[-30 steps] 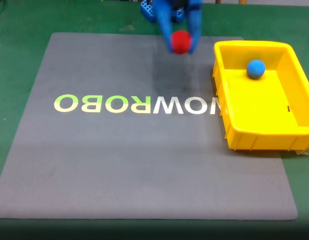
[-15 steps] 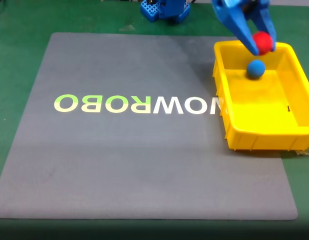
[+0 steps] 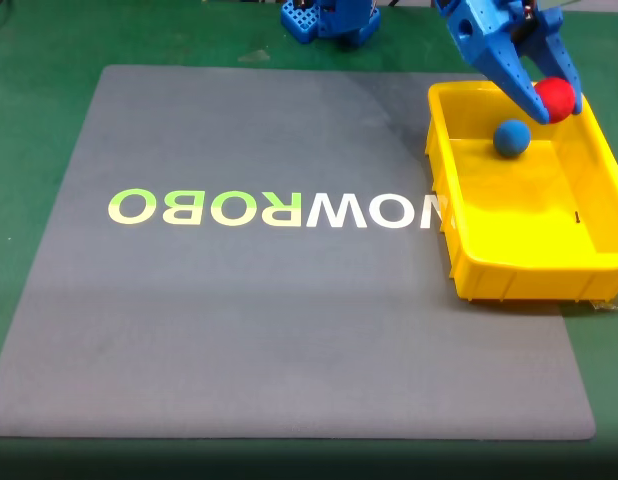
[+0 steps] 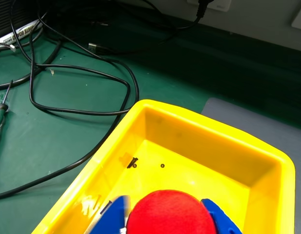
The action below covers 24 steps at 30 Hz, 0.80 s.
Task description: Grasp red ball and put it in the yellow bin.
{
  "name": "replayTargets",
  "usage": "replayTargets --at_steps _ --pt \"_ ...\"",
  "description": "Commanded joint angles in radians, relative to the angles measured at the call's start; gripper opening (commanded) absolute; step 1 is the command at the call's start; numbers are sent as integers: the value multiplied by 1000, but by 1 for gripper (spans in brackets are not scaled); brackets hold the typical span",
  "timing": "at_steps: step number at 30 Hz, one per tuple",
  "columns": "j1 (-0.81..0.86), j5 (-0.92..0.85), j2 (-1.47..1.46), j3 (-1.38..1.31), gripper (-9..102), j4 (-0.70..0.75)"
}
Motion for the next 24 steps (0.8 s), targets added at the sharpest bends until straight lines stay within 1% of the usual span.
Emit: replayTargets --at_steps 1,5,11,15,19,24 --pt "17 20 2 -75 32 -34" --pt "38 35 -3 -91 37 -34" --pt "58 35 15 -92 37 -18" --pt "74 48 84 -75 37 40" --pt "86 61 264 -3 35 158" --pt "118 81 620 160 30 379"
